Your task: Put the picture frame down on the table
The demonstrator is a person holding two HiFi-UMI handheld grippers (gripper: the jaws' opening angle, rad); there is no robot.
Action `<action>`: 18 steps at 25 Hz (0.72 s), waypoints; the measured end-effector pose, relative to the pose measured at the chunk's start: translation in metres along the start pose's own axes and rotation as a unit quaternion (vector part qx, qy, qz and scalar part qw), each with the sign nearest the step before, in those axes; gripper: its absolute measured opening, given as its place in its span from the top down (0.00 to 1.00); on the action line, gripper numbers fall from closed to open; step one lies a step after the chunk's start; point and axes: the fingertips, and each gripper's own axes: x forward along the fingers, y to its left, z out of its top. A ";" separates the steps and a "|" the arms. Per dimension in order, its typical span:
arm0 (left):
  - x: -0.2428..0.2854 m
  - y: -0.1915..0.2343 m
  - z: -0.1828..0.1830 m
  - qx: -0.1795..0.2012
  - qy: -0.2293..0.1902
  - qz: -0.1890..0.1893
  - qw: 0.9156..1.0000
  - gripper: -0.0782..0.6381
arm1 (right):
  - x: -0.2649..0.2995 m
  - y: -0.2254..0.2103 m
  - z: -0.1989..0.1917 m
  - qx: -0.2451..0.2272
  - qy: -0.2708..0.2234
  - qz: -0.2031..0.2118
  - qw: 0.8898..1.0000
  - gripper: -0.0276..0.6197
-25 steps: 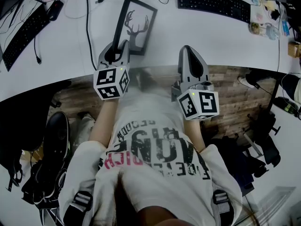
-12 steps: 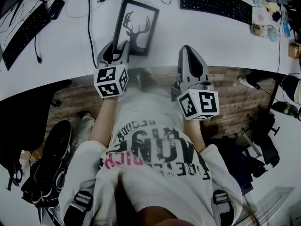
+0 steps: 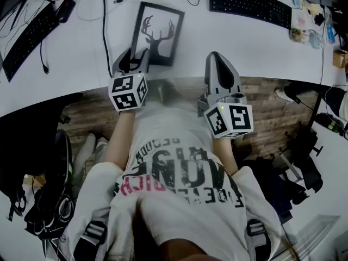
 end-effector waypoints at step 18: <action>0.010 0.011 -0.013 -0.006 0.021 0.006 1.000 0.58 | 0.007 0.000 0.003 -0.002 0.006 -0.003 1.000 0.96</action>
